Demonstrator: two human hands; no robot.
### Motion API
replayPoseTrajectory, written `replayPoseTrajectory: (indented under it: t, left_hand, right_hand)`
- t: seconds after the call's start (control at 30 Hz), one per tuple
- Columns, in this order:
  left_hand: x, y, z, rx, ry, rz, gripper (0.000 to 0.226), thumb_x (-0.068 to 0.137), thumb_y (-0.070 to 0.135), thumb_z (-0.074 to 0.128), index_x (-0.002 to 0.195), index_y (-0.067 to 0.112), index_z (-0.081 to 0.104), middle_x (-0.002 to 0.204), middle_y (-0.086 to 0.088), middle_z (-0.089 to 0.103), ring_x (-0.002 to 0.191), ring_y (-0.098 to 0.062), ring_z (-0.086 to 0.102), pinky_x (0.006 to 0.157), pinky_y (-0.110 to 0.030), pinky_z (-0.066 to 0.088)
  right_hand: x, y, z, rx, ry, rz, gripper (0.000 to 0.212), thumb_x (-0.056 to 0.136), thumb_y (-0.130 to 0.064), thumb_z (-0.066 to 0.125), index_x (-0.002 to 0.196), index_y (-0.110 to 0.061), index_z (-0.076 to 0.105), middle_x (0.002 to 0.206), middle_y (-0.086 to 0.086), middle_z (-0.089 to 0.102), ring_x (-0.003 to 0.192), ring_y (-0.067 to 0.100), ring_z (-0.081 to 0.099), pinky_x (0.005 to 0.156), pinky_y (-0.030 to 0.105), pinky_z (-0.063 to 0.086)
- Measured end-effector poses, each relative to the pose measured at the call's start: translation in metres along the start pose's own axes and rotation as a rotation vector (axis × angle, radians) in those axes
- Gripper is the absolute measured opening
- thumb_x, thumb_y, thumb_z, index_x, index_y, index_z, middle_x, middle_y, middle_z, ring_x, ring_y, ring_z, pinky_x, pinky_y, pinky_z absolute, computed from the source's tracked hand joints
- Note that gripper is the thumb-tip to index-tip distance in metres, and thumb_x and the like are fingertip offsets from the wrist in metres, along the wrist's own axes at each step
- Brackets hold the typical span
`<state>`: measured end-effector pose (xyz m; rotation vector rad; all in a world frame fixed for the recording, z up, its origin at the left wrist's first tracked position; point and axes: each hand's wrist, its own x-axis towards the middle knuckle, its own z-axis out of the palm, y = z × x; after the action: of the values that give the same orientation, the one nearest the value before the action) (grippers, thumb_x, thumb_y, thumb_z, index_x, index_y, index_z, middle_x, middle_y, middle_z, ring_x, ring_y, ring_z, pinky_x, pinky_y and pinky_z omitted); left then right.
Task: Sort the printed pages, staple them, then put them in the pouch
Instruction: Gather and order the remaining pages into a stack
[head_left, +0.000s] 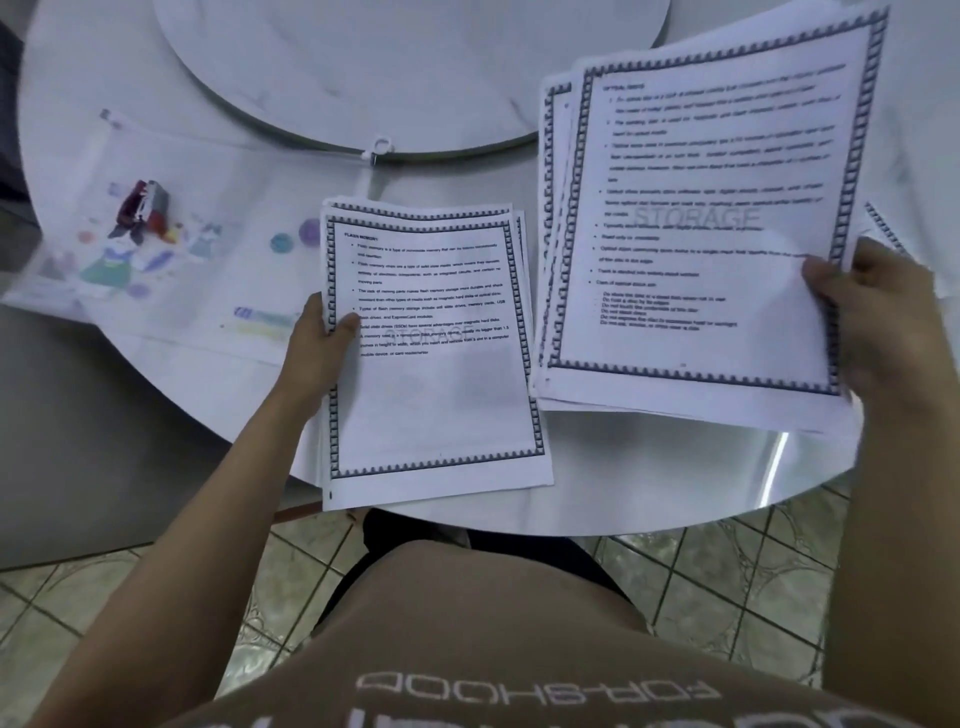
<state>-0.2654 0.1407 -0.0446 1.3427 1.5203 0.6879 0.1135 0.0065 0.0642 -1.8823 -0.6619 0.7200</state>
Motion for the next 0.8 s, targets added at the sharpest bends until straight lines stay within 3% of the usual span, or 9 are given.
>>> replayPoseTrajectory:
  t: [0.1,0.2,0.4,0.63,0.8]
  left_hand:
    - [0.000,0.000,-0.002,-0.013,-0.019,-0.008,0.026,0.097,0.013,0.045,0.122,0.007,0.046,0.115,-0.001,0.055,0.104,-0.015,0.052,0.090,-0.026,0.041]
    - [-0.001,0.002,-0.001,-0.036,-0.029,-0.013,0.026,0.098,0.016,0.043,0.122,0.008,0.046,0.115,-0.001,0.054,0.103,-0.014,0.051,0.087,-0.025,0.040]
    - [-0.002,0.002,-0.003,-0.072,-0.052,-0.021,0.035,0.100,0.027,0.037,0.130,0.010,0.043,0.119,0.005,0.050,0.110,-0.010,0.047,0.092,-0.024,0.035]
    - [-0.004,0.000,-0.004,-0.088,-0.077,-0.043,0.034,0.098,0.029,0.042,0.127,0.012,0.044,0.121,0.003,0.053,0.108,-0.012,0.050,0.091,-0.027,0.039]
    - [-0.004,0.002,-0.005,-0.088,-0.081,-0.054,0.021,0.096,0.017,0.046,0.117,0.015,0.043,0.115,0.004,0.051,0.102,-0.011,0.049,0.084,-0.022,0.040]
  right_hand:
    - [-0.007,0.006,0.033,0.007,-0.068,-0.018,0.014,0.092,-0.010,0.052,0.088,-0.019,0.061,0.070,-0.015,0.068,0.060,-0.004,0.061,0.057,0.013,0.051]
    - [-0.016,0.021,0.069,-0.054,-0.151,-0.011,0.011,0.093,-0.010,0.051,0.100,-0.011,0.060,0.082,-0.001,0.062,0.066,0.007,0.059,0.056,0.014,0.051]
    - [-0.041,0.052,0.126,-0.141,-0.246,0.004,0.013,0.092,-0.009,0.051,0.098,-0.017,0.059,0.095,0.002,0.064,0.084,0.016,0.061,0.077,0.026,0.049]
    - [-0.066,0.054,0.162,-0.166,-0.302,0.043,0.017,0.094,-0.012,0.049,0.107,-0.015,0.059,0.093,-0.002,0.063,0.085,0.017,0.059,0.069,0.021,0.046]
    - [-0.073,0.051,0.175,-0.216,-0.289,0.050,0.020,0.094,-0.013,0.048,0.111,-0.011,0.058,0.098,0.001,0.062,0.093,0.022,0.060,0.081,0.030,0.048]
